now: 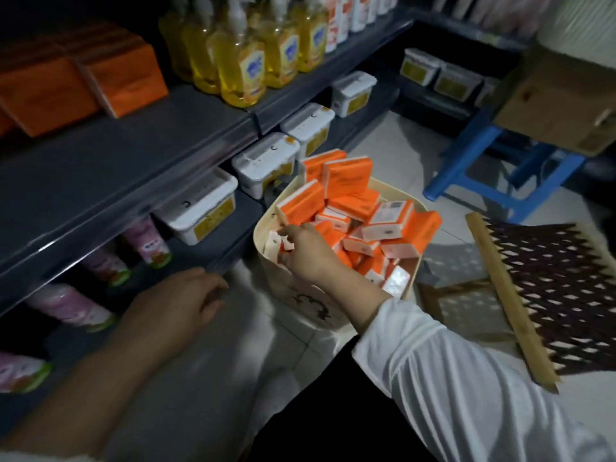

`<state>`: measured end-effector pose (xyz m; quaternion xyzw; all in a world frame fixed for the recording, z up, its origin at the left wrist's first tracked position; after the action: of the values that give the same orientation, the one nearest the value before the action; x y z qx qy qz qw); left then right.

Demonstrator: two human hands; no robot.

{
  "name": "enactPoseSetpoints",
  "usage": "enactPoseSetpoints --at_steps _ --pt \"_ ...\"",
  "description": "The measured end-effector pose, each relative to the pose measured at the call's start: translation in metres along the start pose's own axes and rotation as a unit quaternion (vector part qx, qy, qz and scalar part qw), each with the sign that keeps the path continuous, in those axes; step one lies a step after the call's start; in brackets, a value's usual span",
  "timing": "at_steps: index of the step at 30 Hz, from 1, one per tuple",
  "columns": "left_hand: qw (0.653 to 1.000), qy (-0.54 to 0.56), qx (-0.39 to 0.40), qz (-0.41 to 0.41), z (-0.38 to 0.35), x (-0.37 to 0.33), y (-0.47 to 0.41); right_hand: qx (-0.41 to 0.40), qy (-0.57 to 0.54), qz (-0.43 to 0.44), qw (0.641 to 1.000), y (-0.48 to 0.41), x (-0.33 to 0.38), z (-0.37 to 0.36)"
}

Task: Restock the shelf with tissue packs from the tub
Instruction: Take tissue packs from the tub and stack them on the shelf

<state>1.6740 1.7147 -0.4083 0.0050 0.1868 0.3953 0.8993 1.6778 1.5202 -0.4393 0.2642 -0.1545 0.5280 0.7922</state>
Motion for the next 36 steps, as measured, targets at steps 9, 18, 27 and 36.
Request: enactPoseSetpoints --at_steps 9,18,27,36 --pt "0.996 0.083 -0.019 -0.035 -0.029 -0.043 -0.053 -0.197 0.165 -0.061 0.964 -0.025 -0.094 0.088" --pt "0.981 0.181 -0.029 -0.068 -0.048 -0.066 -0.073 -0.068 0.330 -0.131 0.933 -0.054 -0.163 0.066" --pt "0.980 0.184 -0.017 -0.068 -0.058 -0.069 -0.071 -0.129 0.281 -0.089 0.947 -0.046 -0.176 0.072" --pt "0.952 0.278 -0.125 0.016 -0.040 -0.072 -0.081 0.003 -0.337 0.036 0.941 0.002 -0.106 0.083"
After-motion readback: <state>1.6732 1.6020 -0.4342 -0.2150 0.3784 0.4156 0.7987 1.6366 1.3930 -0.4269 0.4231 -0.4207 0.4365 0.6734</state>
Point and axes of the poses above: each hand's wrist, its own y-axis away from the middle knuckle, its own z-axis out of the back of the hand, x = y × z, the point moved 5 cm from there along -y, towards the middle knuckle, and after that the axes turned 8 degrees about -z, right-handed, at the moved point
